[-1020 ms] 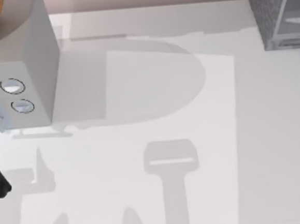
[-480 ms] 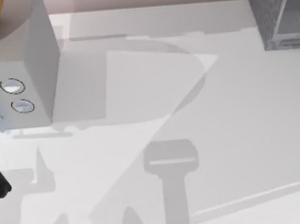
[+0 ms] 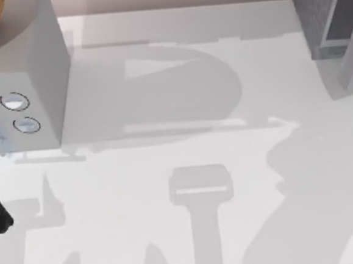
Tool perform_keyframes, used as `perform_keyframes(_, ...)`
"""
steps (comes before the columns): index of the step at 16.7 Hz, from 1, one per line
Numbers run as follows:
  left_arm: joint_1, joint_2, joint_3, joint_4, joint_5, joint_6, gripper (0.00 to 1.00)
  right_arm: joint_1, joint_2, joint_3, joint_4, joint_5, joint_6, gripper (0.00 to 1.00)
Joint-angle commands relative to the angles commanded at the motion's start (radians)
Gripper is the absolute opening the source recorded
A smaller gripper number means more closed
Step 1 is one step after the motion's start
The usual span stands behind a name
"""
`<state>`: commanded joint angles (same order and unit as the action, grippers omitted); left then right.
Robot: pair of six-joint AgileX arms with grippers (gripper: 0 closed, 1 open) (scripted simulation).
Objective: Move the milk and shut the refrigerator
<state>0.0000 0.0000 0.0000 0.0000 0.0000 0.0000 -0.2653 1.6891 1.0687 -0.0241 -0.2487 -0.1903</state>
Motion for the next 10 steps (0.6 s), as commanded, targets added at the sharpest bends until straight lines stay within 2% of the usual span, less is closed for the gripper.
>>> perform_keyframes(5,0.000,0.000,0.000,0.000,0.000,0.000,1.00,0.212,-0.059,-0.092,0.091,0.188,0.167,1.00)
perform_keyframes(10,0.000,0.000,0.000,0.000,0.000,0.000,1.00,0.231,-0.067,-0.106,0.103,0.207,0.186,1.00)
